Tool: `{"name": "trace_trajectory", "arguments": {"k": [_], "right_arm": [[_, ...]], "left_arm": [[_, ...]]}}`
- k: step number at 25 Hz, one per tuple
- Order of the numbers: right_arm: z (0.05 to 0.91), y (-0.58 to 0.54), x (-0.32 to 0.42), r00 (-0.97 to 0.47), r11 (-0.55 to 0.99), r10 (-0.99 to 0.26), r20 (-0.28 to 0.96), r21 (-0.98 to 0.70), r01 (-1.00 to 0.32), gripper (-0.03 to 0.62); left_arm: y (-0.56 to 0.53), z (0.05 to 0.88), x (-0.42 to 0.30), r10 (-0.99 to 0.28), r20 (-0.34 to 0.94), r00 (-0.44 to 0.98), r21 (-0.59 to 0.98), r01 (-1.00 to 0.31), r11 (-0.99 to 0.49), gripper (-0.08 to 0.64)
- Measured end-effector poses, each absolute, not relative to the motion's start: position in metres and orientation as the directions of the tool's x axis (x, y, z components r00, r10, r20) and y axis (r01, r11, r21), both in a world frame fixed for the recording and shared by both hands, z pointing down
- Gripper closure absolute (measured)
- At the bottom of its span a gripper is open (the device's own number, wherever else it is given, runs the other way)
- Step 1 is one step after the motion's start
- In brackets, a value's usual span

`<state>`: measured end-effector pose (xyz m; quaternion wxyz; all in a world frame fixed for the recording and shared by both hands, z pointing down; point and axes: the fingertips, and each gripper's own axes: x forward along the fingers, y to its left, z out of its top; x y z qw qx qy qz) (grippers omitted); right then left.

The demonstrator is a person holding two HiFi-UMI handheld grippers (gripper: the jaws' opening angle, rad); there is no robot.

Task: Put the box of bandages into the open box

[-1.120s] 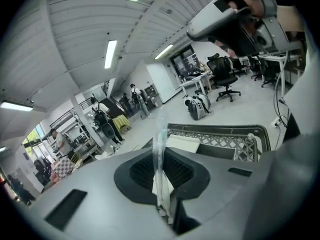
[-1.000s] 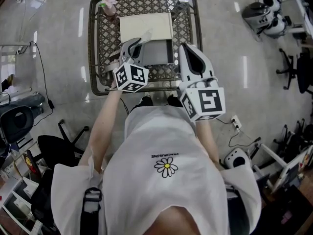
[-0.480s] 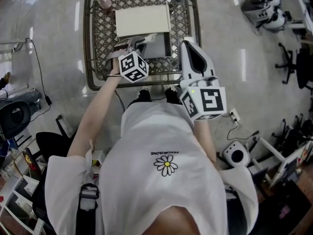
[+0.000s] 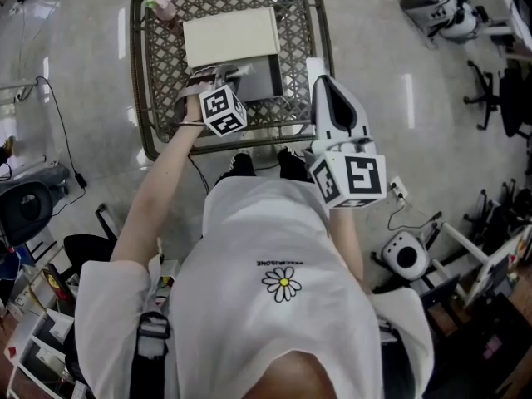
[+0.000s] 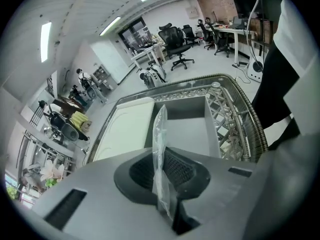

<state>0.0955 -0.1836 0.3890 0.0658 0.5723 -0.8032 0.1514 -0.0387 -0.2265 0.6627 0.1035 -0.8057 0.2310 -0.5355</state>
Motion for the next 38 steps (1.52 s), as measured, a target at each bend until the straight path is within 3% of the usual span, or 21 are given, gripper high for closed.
{"name": "trace_trajectory", "arguments": {"k": [15, 27, 38], "right_arm": [[0.406, -0.177, 0.089, -0.342, 0.324, -0.880, 0.329, -0.110, -0.940, 0.563], [0.414, -0.175, 0.088, -0.360, 0.327, -0.866, 0.347, -0.150, -0.933, 0.563], [0.416, -0.175, 0.085, -0.372, 0.343, -0.862, 0.344, -0.145, -0.928, 0.561]], "left_arm": [[-0.233, 0.685, -0.049, -0.446, 0.863, 0.239, -0.391, -0.245, -0.887, 0.511], [-0.206, 0.691, -0.046, -0.184, 0.933, 0.309, -0.072, -0.341, -0.937, 0.358], [-0.205, 0.679, -0.040, -0.169, 0.919, 0.356, -0.035, -0.354, -0.935, 0.305]]}}
